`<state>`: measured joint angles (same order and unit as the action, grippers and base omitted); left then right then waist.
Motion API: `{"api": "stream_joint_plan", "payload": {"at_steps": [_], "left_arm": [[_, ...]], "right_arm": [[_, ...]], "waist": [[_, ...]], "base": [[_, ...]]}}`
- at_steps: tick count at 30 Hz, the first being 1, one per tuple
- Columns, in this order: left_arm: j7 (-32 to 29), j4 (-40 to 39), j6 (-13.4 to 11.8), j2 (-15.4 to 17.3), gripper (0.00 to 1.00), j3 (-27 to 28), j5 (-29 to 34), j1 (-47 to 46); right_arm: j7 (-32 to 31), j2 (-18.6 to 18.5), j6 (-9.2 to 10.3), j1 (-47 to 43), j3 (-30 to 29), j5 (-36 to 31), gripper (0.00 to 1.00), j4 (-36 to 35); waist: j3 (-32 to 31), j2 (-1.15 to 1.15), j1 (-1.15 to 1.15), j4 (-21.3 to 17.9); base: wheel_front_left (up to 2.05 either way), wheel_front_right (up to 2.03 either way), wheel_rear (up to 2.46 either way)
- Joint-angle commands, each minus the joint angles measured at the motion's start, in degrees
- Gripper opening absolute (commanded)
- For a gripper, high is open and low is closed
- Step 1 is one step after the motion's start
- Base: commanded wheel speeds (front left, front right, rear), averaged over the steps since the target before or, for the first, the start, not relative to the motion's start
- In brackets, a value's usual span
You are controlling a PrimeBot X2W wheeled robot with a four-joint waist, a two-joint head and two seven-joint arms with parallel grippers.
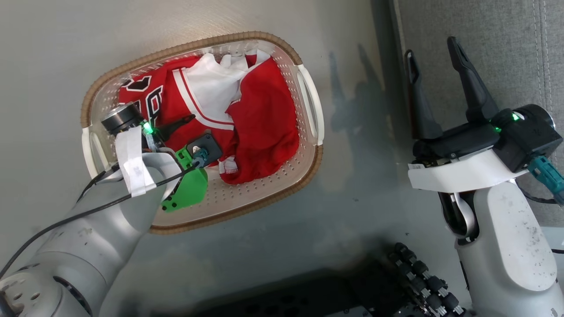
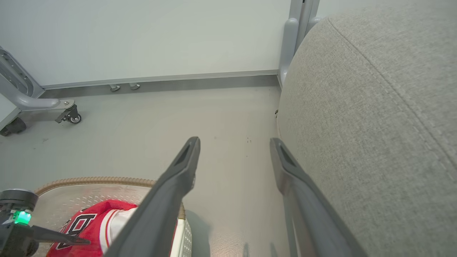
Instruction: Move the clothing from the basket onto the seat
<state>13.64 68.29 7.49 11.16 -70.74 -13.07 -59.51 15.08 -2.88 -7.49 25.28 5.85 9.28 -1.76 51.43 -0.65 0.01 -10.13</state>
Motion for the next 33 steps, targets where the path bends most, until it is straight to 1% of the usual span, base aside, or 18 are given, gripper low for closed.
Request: {"api": "stream_joint_plan", "payload": {"at_steps": [1,10,14,18,24,33], "left_arm": [[-0.45,0.6,-0.04,0.29,1.0,-0.45,-0.05,-1.34],[-5.41,3.54,-0.05,1.43,1.0,-1.9,-0.79,-2.65],[-7.0,4.13,-0.06,1.66,1.0,-2.18,-0.03,-3.2],[-7.63,4.62,-0.12,2.28,1.0,-2.17,-0.23,-4.21],[-8.06,5.08,-1.48,3.32,1.0,-2.13,-0.6,-4.9],[-9.0,5.35,-1.73,3.71,1.0,-2.21,-0.69,-4.78]], "right_arm": [[0.14,-0.03,0.0,0.53,0.26,0.52,1.0,-0.01],[0.14,-0.04,0.01,1.64,1.56,1.74,1.0,-0.1],[0.14,-0.04,0.0,2.31,1.8,1.93,1.0,-0.28],[0.14,-0.03,0.01,2.63,2.06,2.27,1.0,-0.37],[0.13,-0.04,0.01,2.82,3.0,3.39,1.0,-0.69],[0.14,-0.03,0.01,3.53,2.54,3.16,1.0,-1.0]], "waist": [[1.38,0.65,-0.01,-0.95],[3.89,0.65,-0.01,-2.49],[5.02,0.65,-0.01,-3.05],[6.2,0.65,-0.01,-3.67],[7.92,0.65,-0.01,-4.85],[10.05,0.65,-0.01,-5.38]], "base": [[0.0,0.0,0.0],[0.0,0.0,0.0],[0.0,0.0,0.0],[0.0,0.0,0.0],[0.0,0.0,0.0],[0.0,0.0,0.0]]}}
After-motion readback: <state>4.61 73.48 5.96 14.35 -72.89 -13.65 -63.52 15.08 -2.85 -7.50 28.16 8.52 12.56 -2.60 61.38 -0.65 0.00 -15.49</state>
